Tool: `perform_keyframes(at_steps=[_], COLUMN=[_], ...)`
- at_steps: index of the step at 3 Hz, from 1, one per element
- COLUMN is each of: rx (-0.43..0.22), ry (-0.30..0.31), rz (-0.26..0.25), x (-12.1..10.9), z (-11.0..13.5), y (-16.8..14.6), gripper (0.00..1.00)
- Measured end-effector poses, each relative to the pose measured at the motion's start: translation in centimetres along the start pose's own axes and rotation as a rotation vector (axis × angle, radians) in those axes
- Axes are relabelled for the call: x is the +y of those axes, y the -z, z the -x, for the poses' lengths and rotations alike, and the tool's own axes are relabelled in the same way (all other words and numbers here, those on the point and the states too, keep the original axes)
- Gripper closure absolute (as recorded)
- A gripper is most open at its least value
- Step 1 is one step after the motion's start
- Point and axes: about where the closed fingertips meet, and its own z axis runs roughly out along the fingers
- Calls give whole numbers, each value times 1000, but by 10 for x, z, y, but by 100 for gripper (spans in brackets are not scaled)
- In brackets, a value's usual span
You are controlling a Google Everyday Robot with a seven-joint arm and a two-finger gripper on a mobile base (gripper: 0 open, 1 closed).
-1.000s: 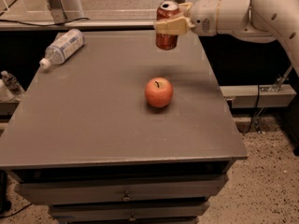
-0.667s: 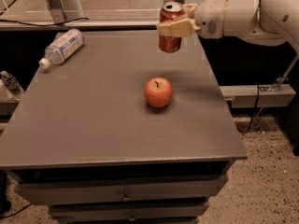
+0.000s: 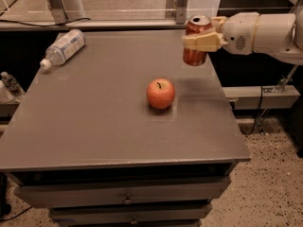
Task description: Move coke can near apple
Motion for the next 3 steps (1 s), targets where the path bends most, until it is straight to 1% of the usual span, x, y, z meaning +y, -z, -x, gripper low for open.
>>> perform_keyframes(at_steps=[1, 2, 3], rx=[11, 8, -4], ry=[-52, -109, -150], rz=[-35, -30, -11], x=[9, 27, 43], z=[-15, -32, -50], y=[26, 38, 39], gripper=[100, 100, 100])
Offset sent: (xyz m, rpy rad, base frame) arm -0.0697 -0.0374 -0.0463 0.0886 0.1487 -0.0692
